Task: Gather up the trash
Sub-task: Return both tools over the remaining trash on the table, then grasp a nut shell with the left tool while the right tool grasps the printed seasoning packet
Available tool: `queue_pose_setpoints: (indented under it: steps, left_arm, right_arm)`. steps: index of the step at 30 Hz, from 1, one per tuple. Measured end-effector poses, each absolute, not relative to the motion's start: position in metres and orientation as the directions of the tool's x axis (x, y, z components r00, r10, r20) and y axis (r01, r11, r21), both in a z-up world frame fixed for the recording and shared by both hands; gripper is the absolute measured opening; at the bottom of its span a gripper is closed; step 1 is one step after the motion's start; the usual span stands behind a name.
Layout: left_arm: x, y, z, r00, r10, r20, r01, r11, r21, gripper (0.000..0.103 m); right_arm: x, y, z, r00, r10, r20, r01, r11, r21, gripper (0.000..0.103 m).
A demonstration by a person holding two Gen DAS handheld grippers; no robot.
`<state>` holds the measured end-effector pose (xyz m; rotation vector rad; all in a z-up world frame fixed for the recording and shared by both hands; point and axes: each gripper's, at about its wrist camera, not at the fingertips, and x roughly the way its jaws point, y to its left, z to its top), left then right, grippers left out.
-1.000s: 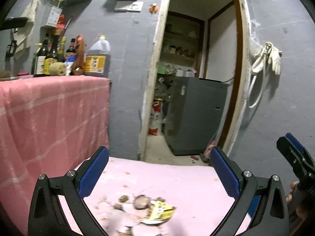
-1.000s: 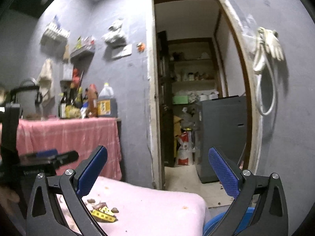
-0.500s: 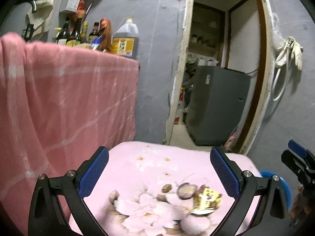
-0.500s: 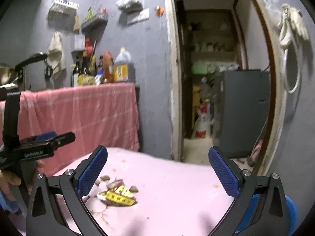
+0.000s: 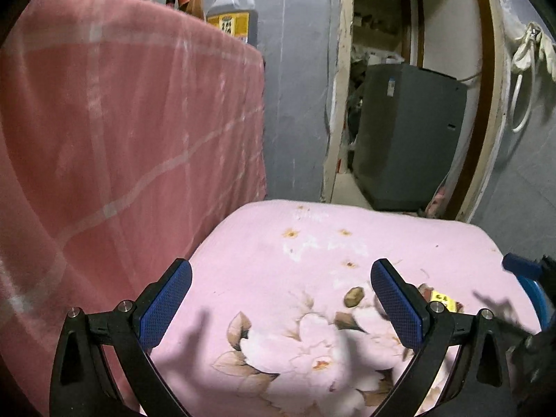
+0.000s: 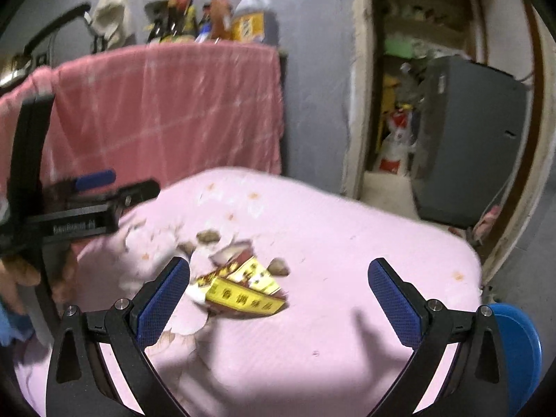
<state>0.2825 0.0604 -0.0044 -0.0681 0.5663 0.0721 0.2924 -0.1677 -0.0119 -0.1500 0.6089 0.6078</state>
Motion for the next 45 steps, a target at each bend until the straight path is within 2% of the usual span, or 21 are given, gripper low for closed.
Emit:
queue_pose_setpoints:
  steps: [9, 11, 13, 14, 28, 31, 36, 40, 42, 45]
  left_arm:
    - [0.289, 0.075, -0.015, 0.812, 0.001, -0.584, -0.070, 0.993, -0.094, 0.101]
    - [0.291, 0.075, -0.017, 0.805, -0.010, -0.594, -0.060, 0.993, -0.097, 0.101]
    - [0.294, 0.073, -0.019, 0.797, -0.021, -0.603, -0.047, 0.994, -0.097, 0.101]
    - [0.295, 0.071, -0.020, 0.794, -0.028, -0.608, -0.038, 0.995, -0.095, 0.101]
    - [0.306, 0.032, -0.032, 0.719, -0.108, -0.686, 0.137, 0.991, -0.012, 0.099]
    - [0.310, 0.028, -0.036, 0.697, -0.128, -0.705, 0.160, 0.987, -0.021, 0.094]
    - [0.319, 0.024, -0.043, 0.658, -0.164, -0.735, 0.195, 0.980, -0.044, 0.067]
    - [0.322, 0.021, -0.042, 0.650, -0.189, -0.736, 0.208, 0.976, -0.066, 0.055]
    - [0.329, 0.019, -0.042, 0.644, -0.194, -0.740, 0.211, 0.975, -0.072, 0.045]
    - [0.338, 0.017, -0.041, 0.635, -0.190, -0.749, 0.209, 0.975, -0.071, 0.037]
  right_arm:
    - [0.300, -0.139, -0.037, 0.561, 0.476, -0.678, -0.626, 0.779, 0.029, 0.102]
    - [0.301, -0.140, -0.039, 0.553, 0.472, -0.686, -0.623, 0.781, 0.036, 0.097]
    - [0.304, -0.143, -0.040, 0.540, 0.483, -0.690, -0.622, 0.781, 0.060, 0.081]
    - [0.305, -0.145, -0.041, 0.532, 0.487, -0.692, -0.621, 0.781, 0.072, 0.079]
    - [0.306, -0.173, -0.038, 0.553, 0.478, -0.683, -0.575, 0.812, 0.103, 0.079]
    - [0.307, -0.180, -0.037, 0.563, 0.464, -0.684, -0.563, 0.821, 0.094, 0.079]
    - [0.309, -0.189, -0.037, 0.577, 0.447, -0.683, -0.544, 0.835, 0.087, 0.079]
    - [0.311, -0.195, -0.038, 0.579, 0.450, -0.680, -0.533, 0.840, 0.102, 0.079]
    - [0.312, -0.194, -0.039, 0.579, 0.449, -0.681, -0.533, 0.840, 0.101, 0.079]
    - [0.311, -0.192, -0.039, 0.580, 0.445, -0.682, -0.534, 0.840, 0.094, 0.079]
